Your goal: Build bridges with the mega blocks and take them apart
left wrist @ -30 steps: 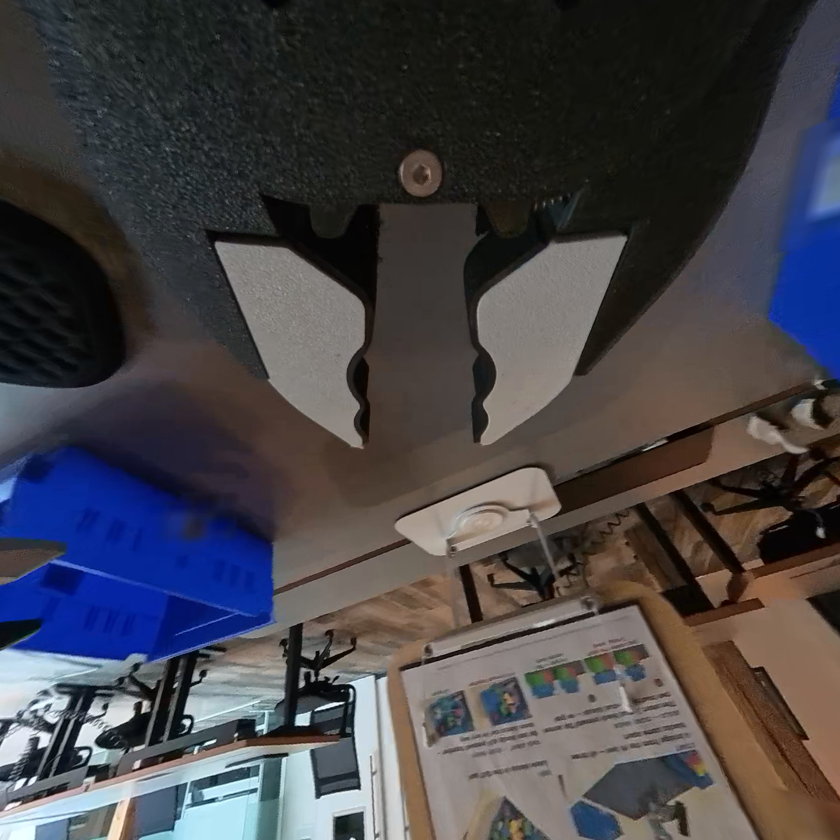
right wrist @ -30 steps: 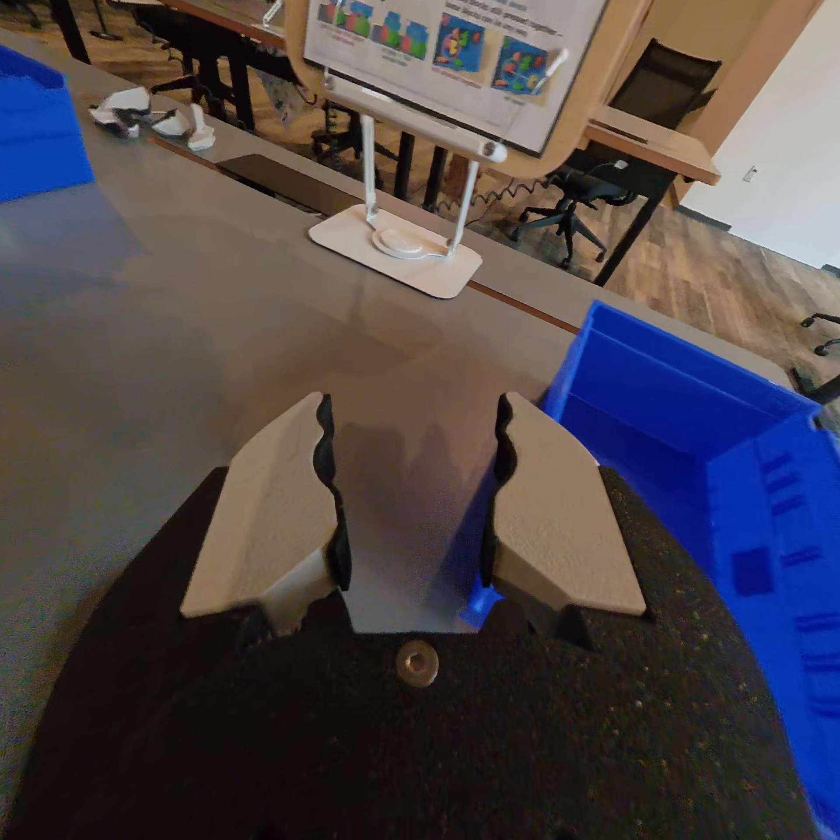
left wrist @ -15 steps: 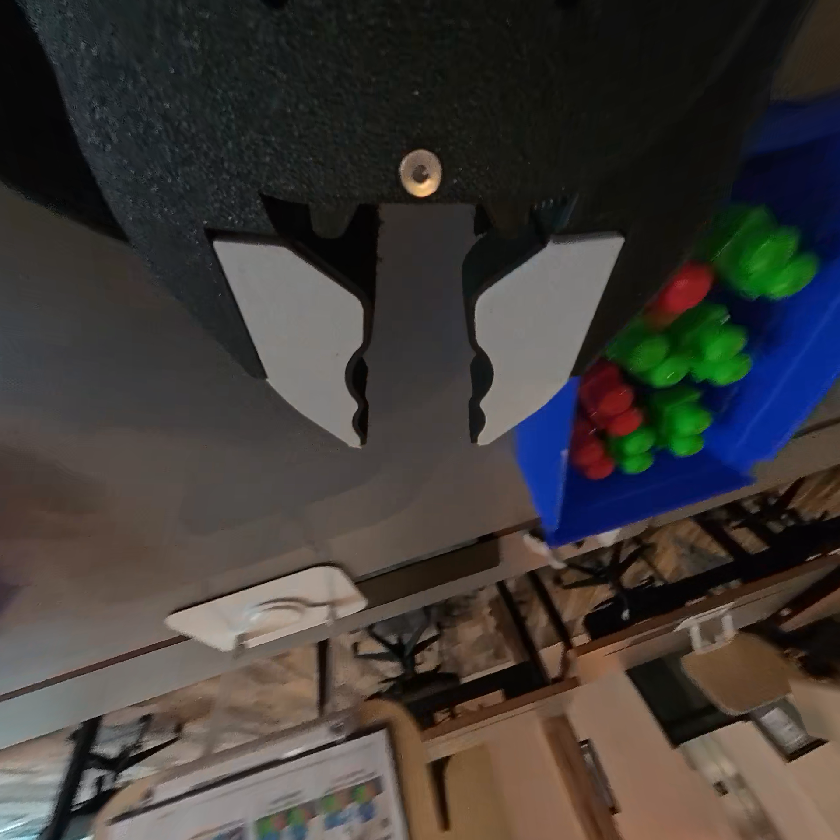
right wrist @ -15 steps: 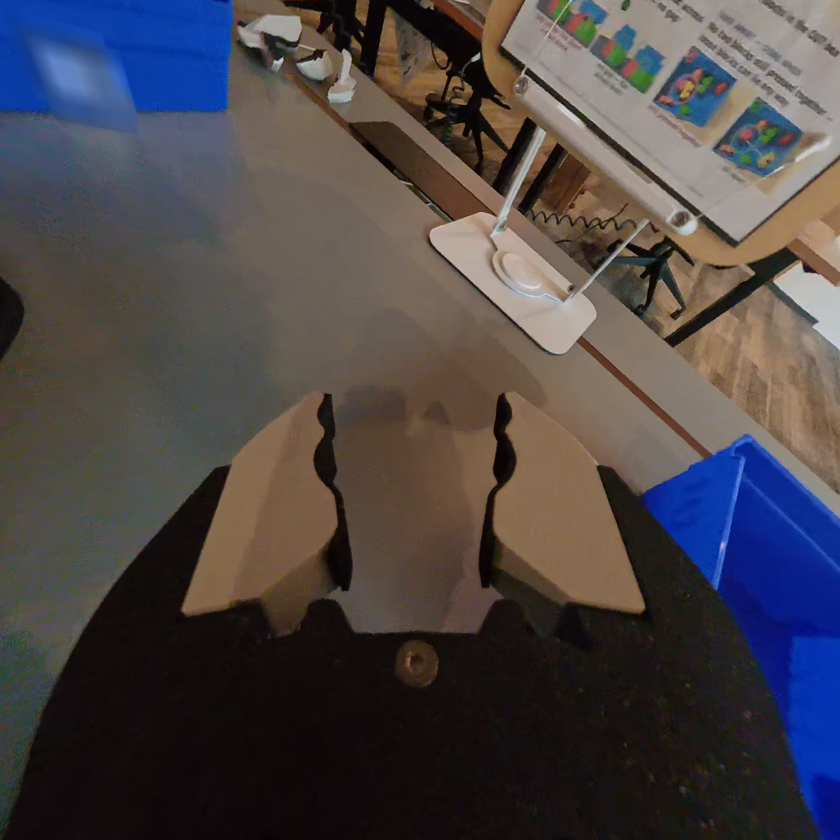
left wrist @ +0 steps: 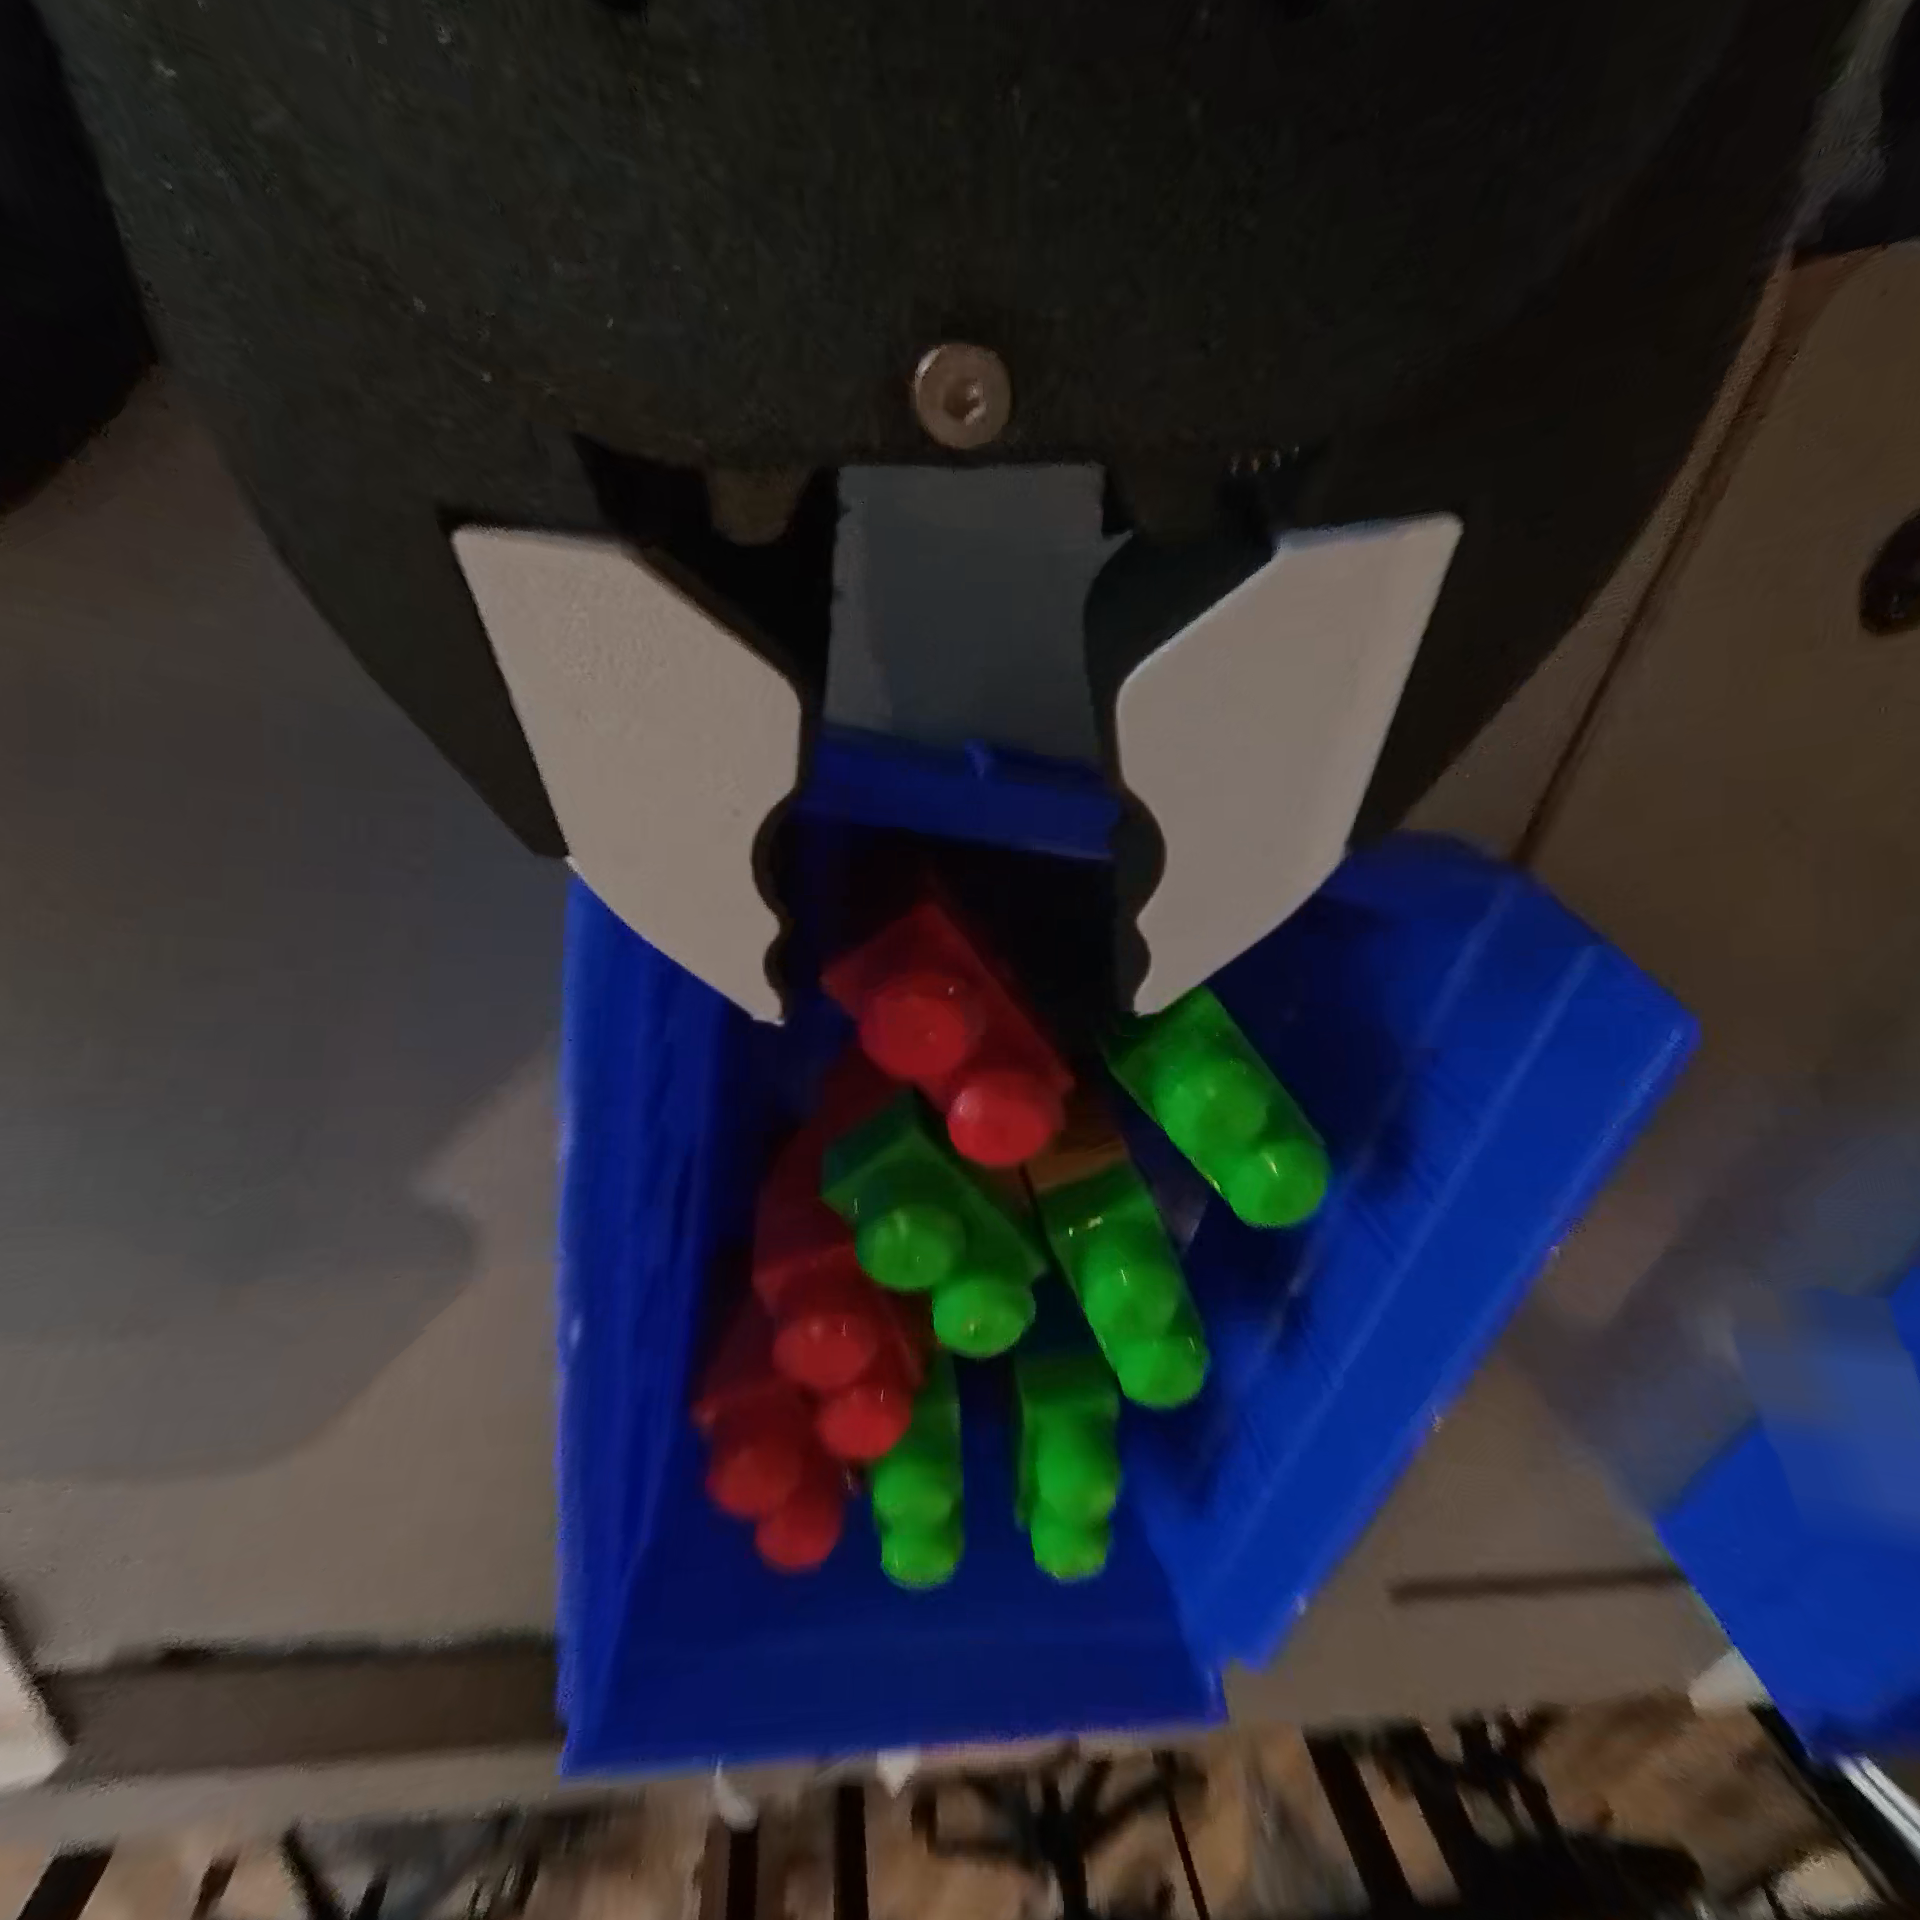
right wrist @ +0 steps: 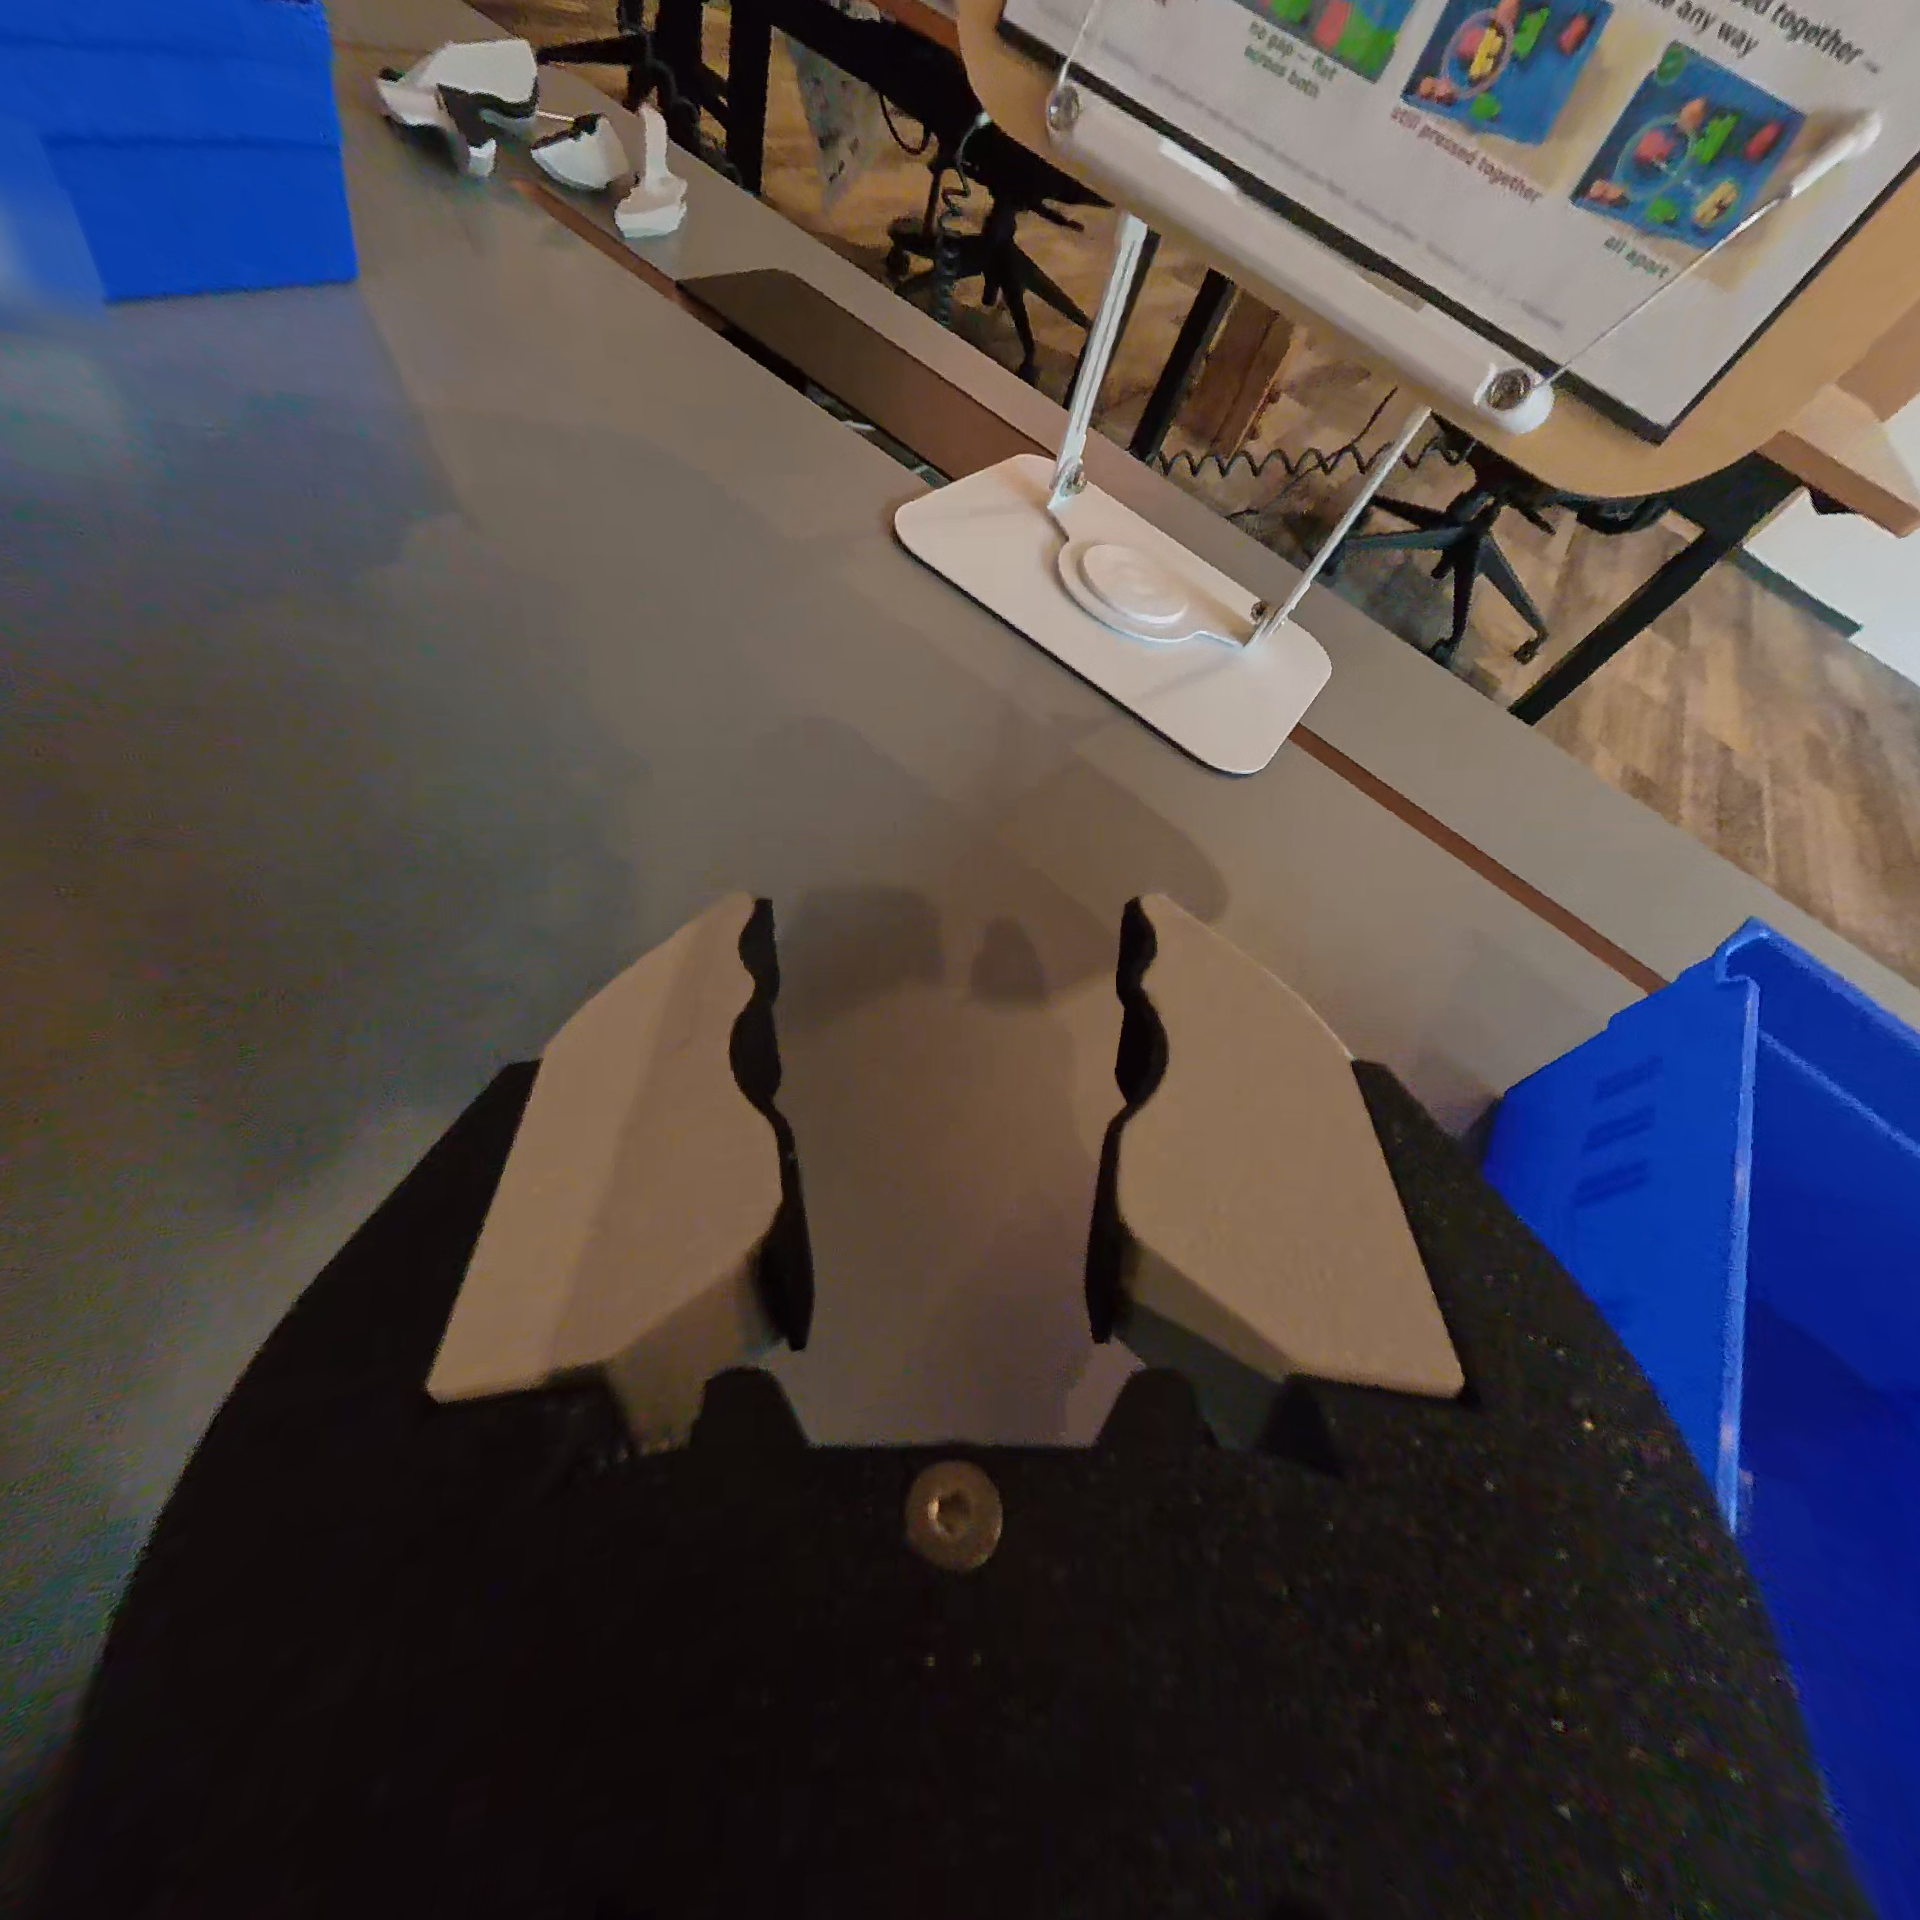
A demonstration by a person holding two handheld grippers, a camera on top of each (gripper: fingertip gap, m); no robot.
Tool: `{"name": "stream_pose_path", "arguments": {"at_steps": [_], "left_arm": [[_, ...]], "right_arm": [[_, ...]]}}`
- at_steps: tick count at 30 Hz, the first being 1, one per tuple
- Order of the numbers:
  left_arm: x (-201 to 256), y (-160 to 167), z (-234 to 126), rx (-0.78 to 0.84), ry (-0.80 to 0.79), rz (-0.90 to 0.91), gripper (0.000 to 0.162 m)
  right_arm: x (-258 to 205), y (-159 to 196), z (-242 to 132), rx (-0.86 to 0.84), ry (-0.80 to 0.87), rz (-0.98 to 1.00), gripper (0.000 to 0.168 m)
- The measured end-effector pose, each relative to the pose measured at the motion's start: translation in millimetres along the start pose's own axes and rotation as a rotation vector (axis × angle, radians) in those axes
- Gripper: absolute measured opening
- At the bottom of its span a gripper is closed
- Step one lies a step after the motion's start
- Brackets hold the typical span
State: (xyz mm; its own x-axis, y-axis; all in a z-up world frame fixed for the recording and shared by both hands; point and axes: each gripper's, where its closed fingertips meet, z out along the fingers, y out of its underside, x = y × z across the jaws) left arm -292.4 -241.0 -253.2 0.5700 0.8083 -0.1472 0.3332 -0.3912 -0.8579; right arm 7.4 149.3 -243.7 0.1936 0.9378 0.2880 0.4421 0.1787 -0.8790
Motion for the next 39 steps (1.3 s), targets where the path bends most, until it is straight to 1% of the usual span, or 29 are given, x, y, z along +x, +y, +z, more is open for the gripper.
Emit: {"name": "stream_pose_path", "arguments": {"at_steps": [1, 2, 8, 11, 13, 16, 18, 20, 21, 23, 24, 27, 28, 30, 31, 35, 39], "left_arm": [[-1.8, 4.7, 5.6, -0.038, -0.01, 0.004, 0.061], [-4.0, 7.3, 10.3, -0.061, -0.025, 0.002, 0.061], [-2.9, 13.2, 24.4, -0.161, -0.047, -0.046, 0.056], [-1.9, 15.1, 28.7, -0.231, -0.045, -0.025, 0.05], [-3.9, 17.0, 31.1, -0.288, -0.065, -0.002, 0.053], [-2.2, 16.1, 33.4, -0.341, -0.046, 0.01, 0.05], [-2.7, 15.9, 35.2, -0.374, -0.027, -0.002, 0.047], [-2.7, 16.2, 36.3, -0.411, -0.012, -0.013, 0.04], [-0.9, 16.0, 37.4, -0.425, 0.003, -0.015, 0.04], [1.4, 15.8, 38.8, -0.455, 0.016, -0.015, 0.046], [2.2, 16.5, 38.4, -0.474, 0.018, -0.008, 0.055], [7.6, 24.7, 41.2, -0.536, 0.034, -0.01, 0.06], [9.1, 26.0, 42.9, -0.542, 0.045, -0.031, 0.06], [-0.7, 22.9, 45.3, -0.512, 0.0, -0.047, 0.051], [-4.1, 23.7, 45.8, -0.51, -0.008, -0.057, 0.05], [-0.1, 31.0, 49.8, -0.529, 0.04, -0.07, 0.048], [-4.9, 38.0, 53.5, -0.578, -0.002, -0.031, 0.045]], "right_arm": [[0.6, 1.4, 0.2, -0.004, 0.004, 0.001, 0.063], [1.1, 2.5, 0.1, -0.006, 0.008, 0.0, 0.063], [7.0, 5.9, -0.9, -0.002, 0.027, 0.022, 0.063], [9.8, 7.7, -1.1, 0.004, 0.024, 0.051, 0.062], [10.6, 11.1, -0.9, -0.003, 0.023, 0.057, 0.062], [13.2, 15.7, -1.1, -0.016, 0.032, 0.058, 0.062], [14.3, 16.6, -1.6, -0.016, 0.033, 0.062, 0.062], [14.7, 17.4, -1.8, -0.014, 0.029, 0.073, 0.062], [14.6, 18.4, -1.7, -0.016, 0.025, 0.08, 0.062], [14.1, 21.2, -1.1, -0.024, 0.018, 0.091, 0.062], [14.4, 22.6, -0.8, -0.028, 0.018, 0.093, 0.062], [15.7, 25.1, -1.1, -0.034, 0.02, 0.097, 0.061], [16.3, 24.8, -1.5, -0.03, 0.02, 0.1, 0.061], [16.6, 23.5, -2.2, -0.021, 0.015, 0.107, 0.061], [16.7, 22.9, -2.7, -0.017, 0.013, 0.111, 0.061], [16.3, 23.2, -3.2, -0.013, 0.007, 0.116, 0.06], [15.5, 23.8, -3.5, -0.019, 0.01, 0.106, 0.06]]}}
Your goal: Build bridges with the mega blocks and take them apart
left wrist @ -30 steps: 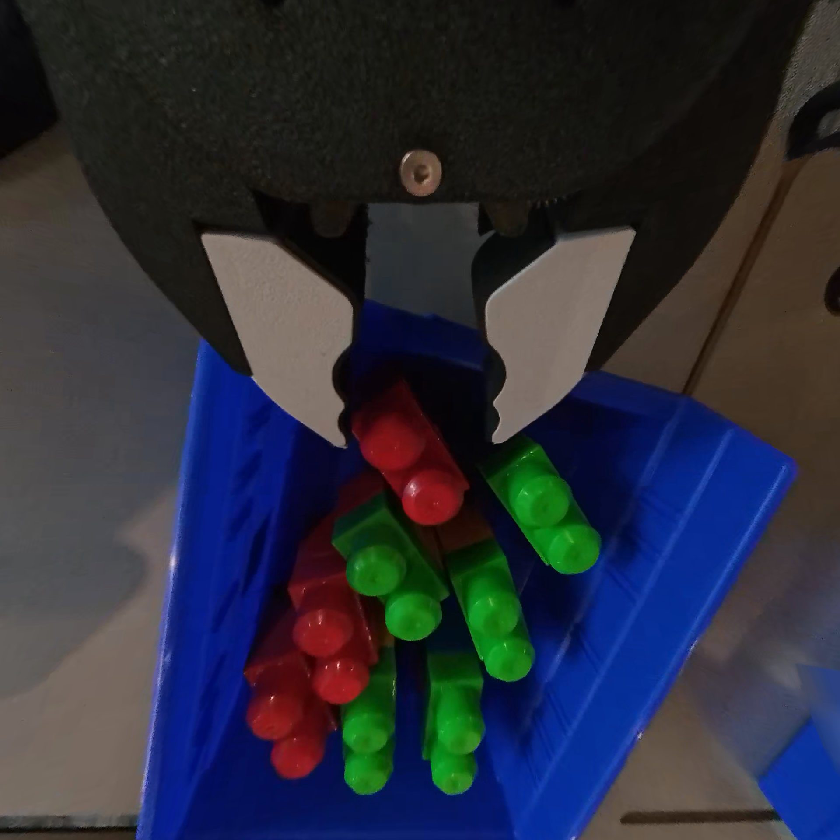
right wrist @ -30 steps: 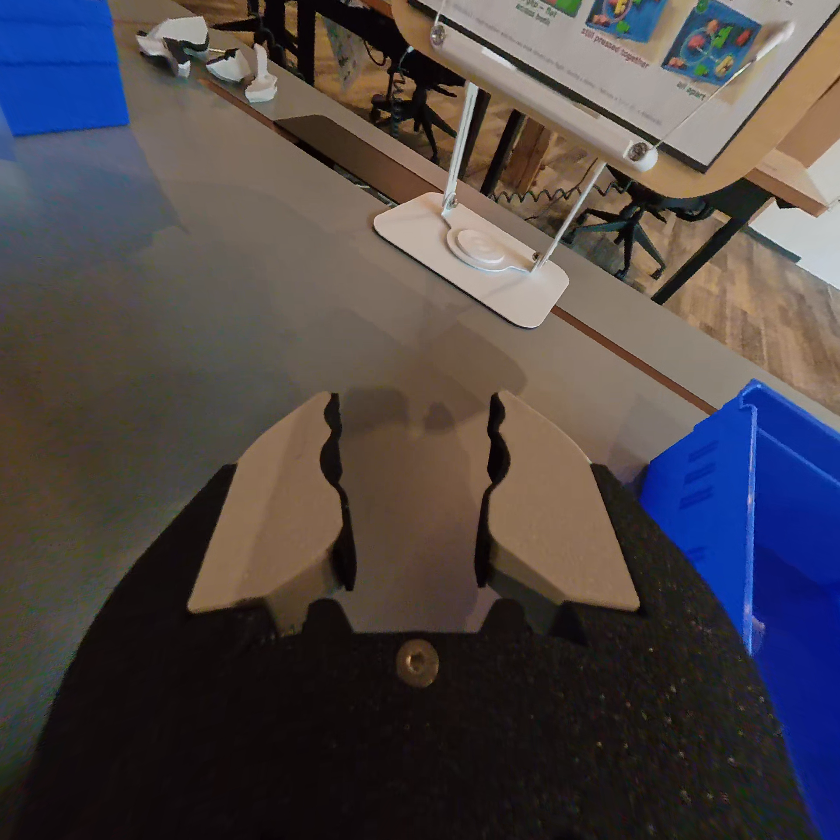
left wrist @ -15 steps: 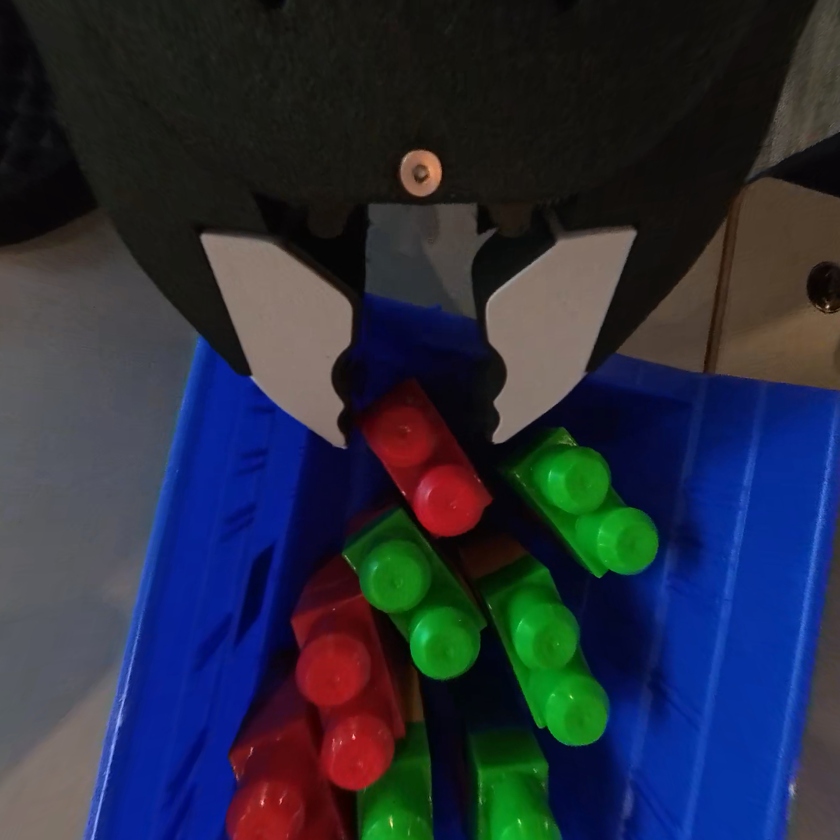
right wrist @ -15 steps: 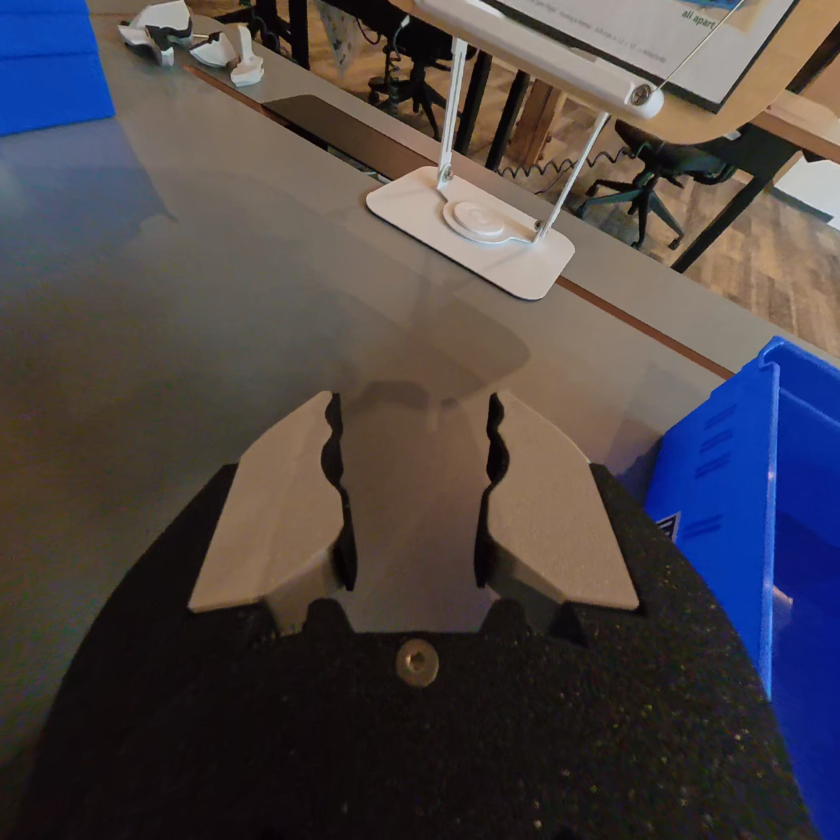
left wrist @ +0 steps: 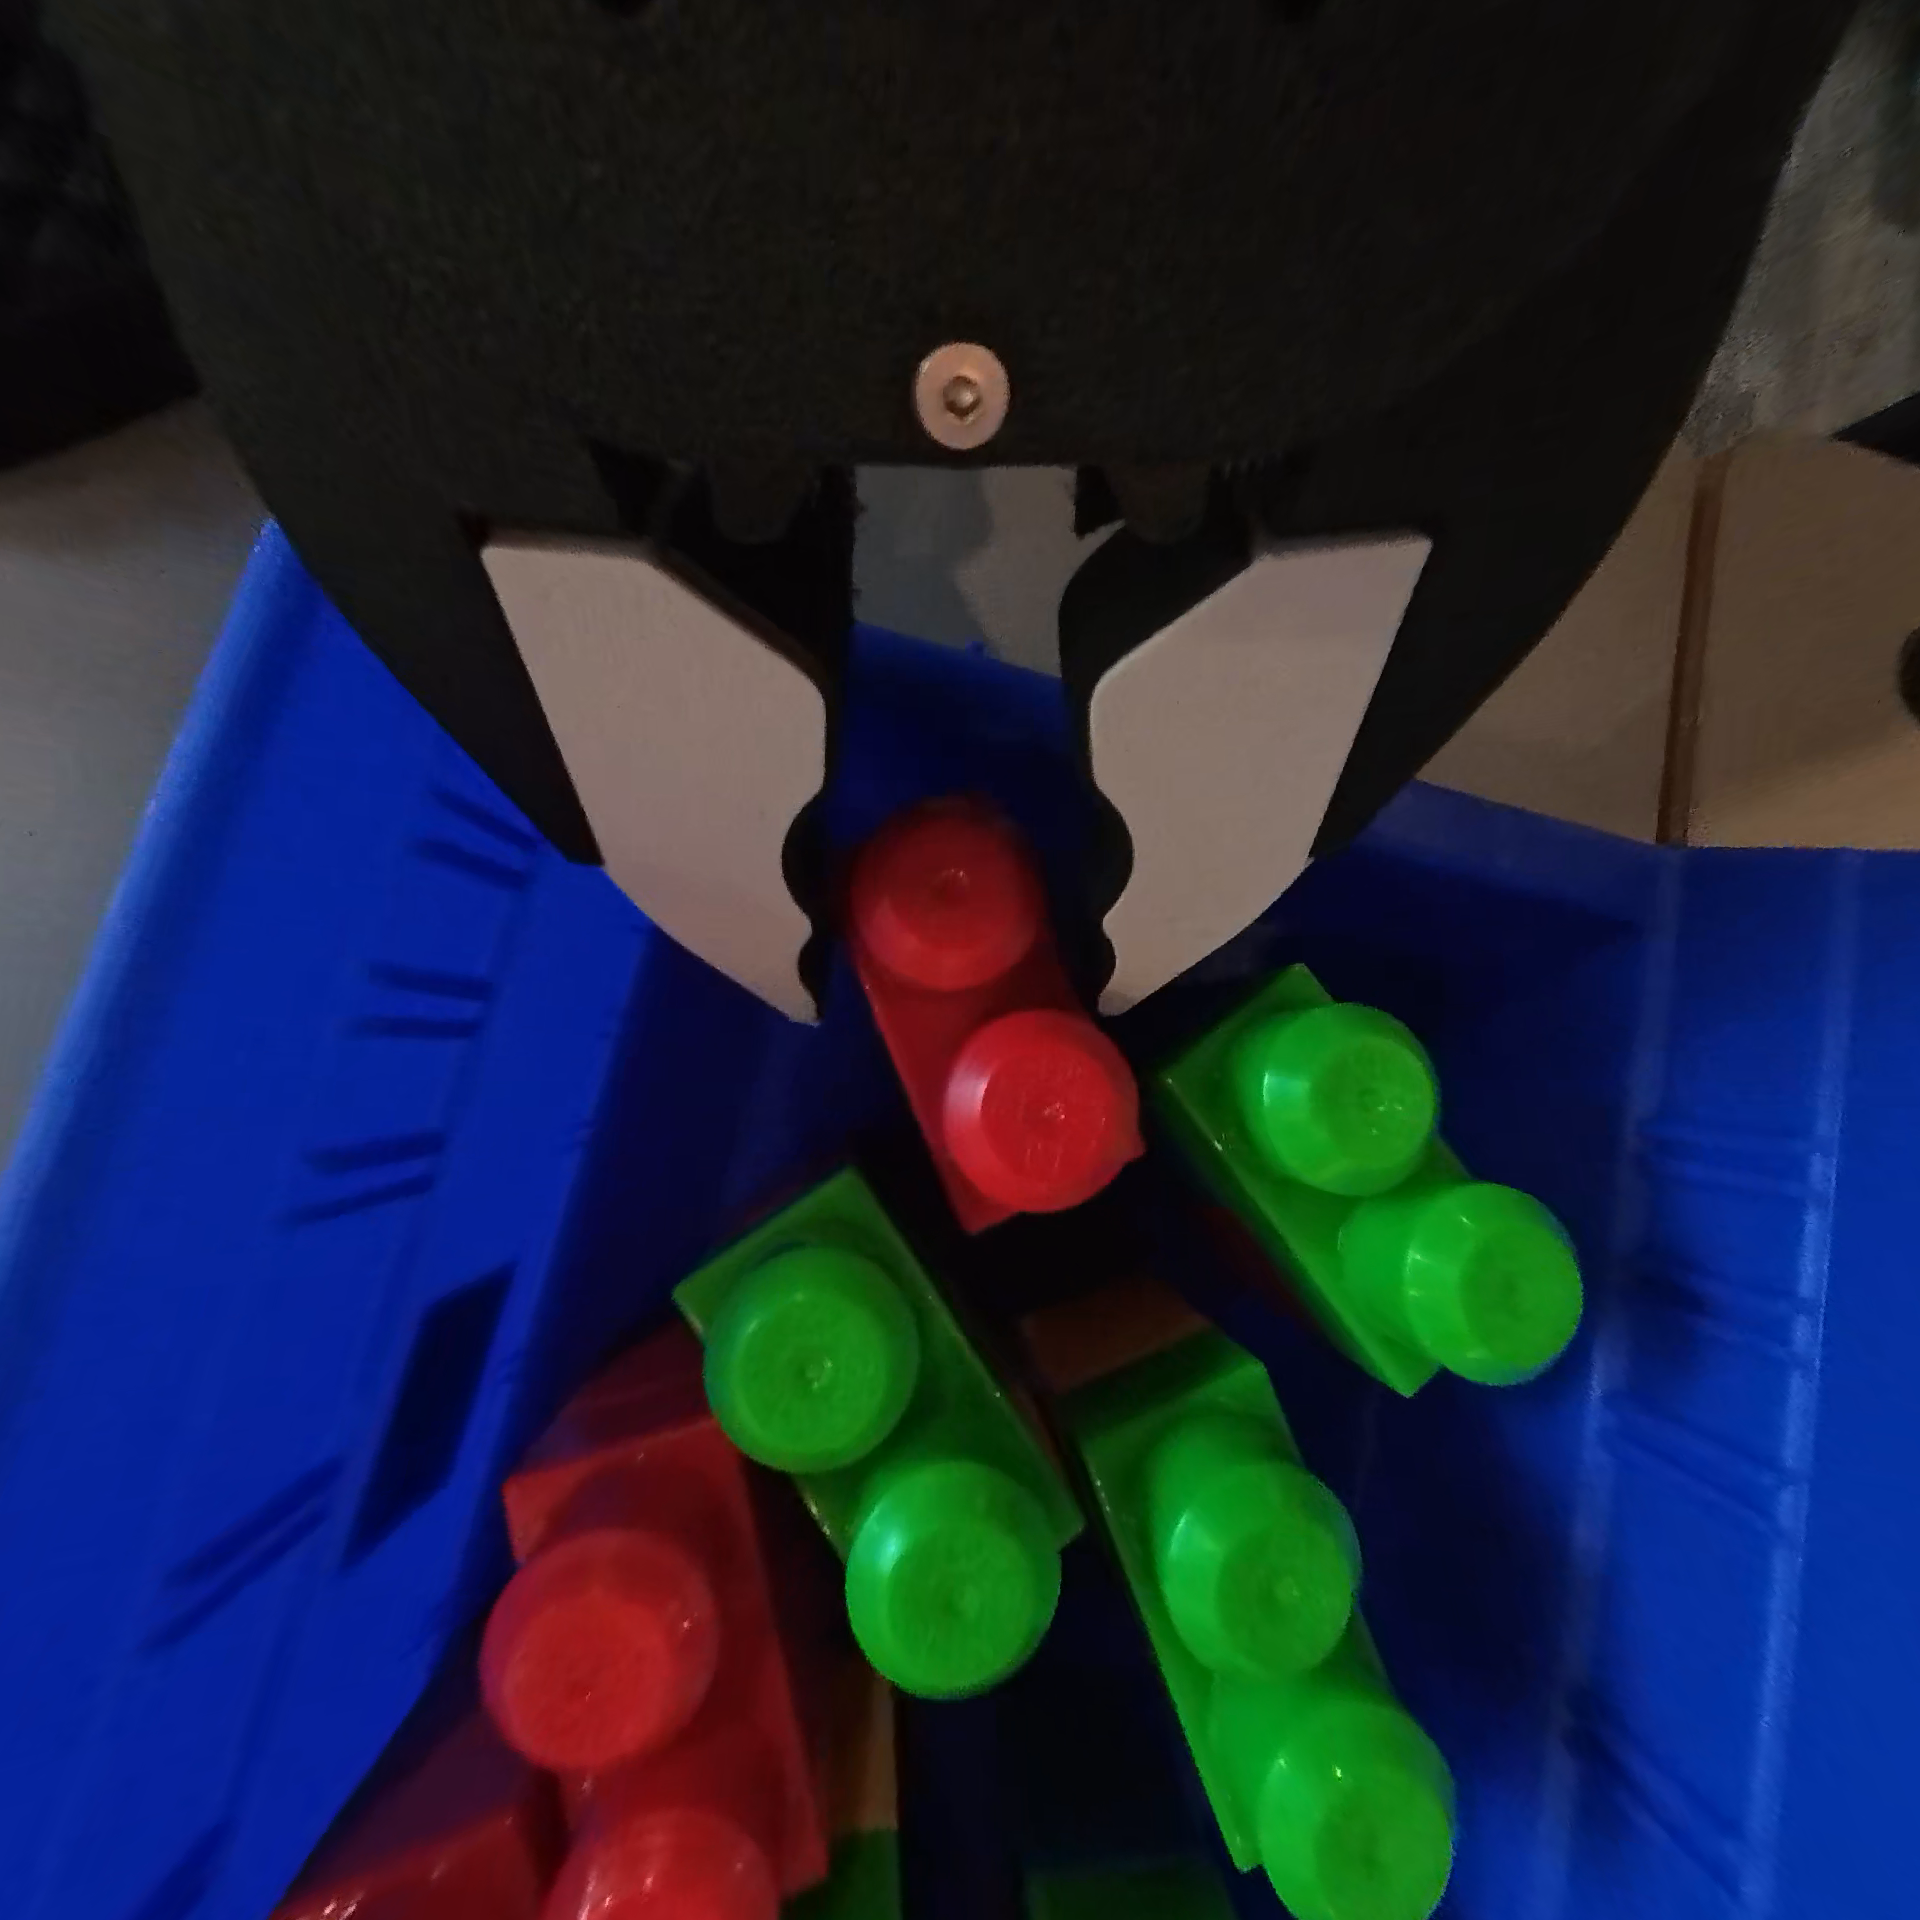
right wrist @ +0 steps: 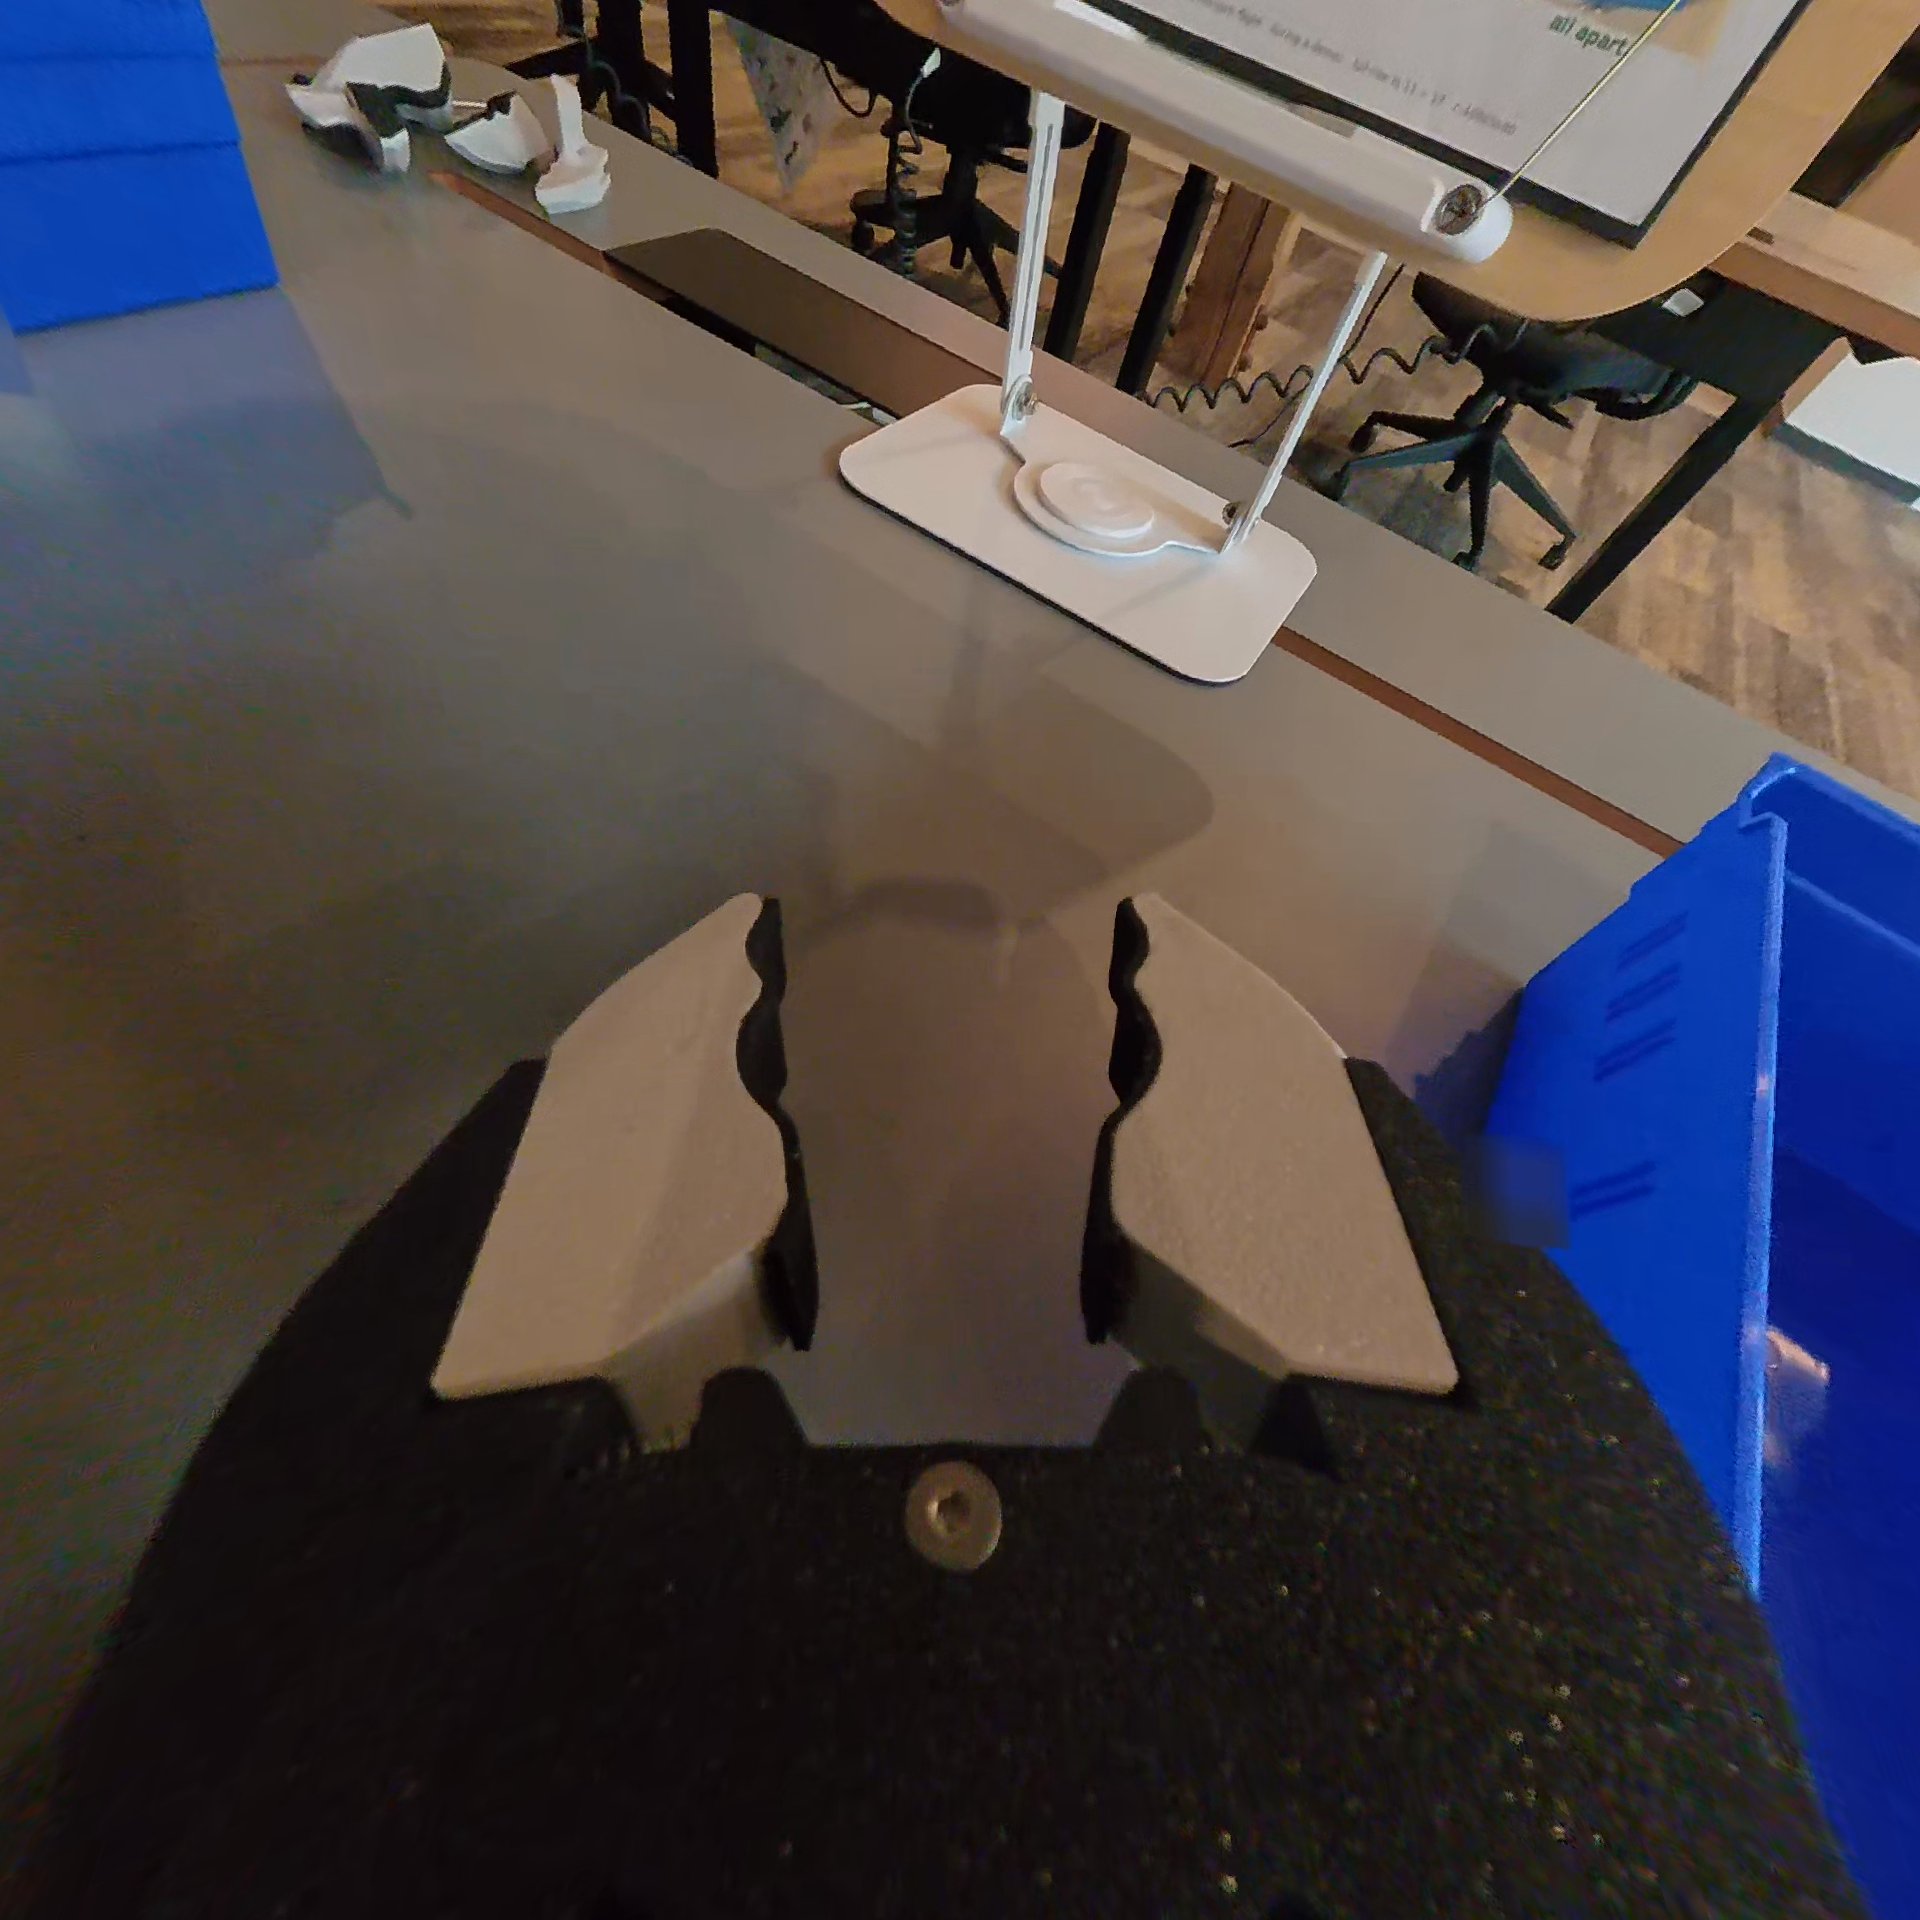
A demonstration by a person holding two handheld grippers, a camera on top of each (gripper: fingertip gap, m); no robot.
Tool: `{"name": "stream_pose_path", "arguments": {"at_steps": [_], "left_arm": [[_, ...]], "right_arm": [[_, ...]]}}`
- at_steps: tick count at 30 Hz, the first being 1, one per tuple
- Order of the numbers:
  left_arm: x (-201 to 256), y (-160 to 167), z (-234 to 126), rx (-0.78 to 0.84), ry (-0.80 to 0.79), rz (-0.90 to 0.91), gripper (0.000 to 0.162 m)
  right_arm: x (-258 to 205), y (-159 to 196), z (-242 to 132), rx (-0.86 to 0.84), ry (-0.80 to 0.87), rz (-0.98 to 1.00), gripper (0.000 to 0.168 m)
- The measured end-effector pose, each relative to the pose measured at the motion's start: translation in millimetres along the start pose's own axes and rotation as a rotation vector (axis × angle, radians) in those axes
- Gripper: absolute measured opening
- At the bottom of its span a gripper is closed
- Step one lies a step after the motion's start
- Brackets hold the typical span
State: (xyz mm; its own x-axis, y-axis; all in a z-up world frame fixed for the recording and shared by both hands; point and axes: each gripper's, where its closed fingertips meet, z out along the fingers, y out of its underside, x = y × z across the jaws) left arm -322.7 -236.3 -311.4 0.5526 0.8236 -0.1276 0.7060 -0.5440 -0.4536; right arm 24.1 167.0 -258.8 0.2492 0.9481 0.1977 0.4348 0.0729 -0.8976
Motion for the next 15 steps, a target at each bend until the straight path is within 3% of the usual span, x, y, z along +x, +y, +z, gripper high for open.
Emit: {"name": "stream_pose_path", "arguments": {"at_steps": [6, 15], "left_arm": [[1.5, -4.9, 0.7, 0.022, -0.012, 0.064, 0.042], [-8.7, -19.8, -39.5, 0.295, 0.034, 0.043, 0.04]], "right_arm": [[1.3, 2.1, 0.8, -0.013, 0.012, -0.009, 0.061], [-6.6, -1.3, 4.4, -0.002, -0.009, -0.025, 0.059]]}}
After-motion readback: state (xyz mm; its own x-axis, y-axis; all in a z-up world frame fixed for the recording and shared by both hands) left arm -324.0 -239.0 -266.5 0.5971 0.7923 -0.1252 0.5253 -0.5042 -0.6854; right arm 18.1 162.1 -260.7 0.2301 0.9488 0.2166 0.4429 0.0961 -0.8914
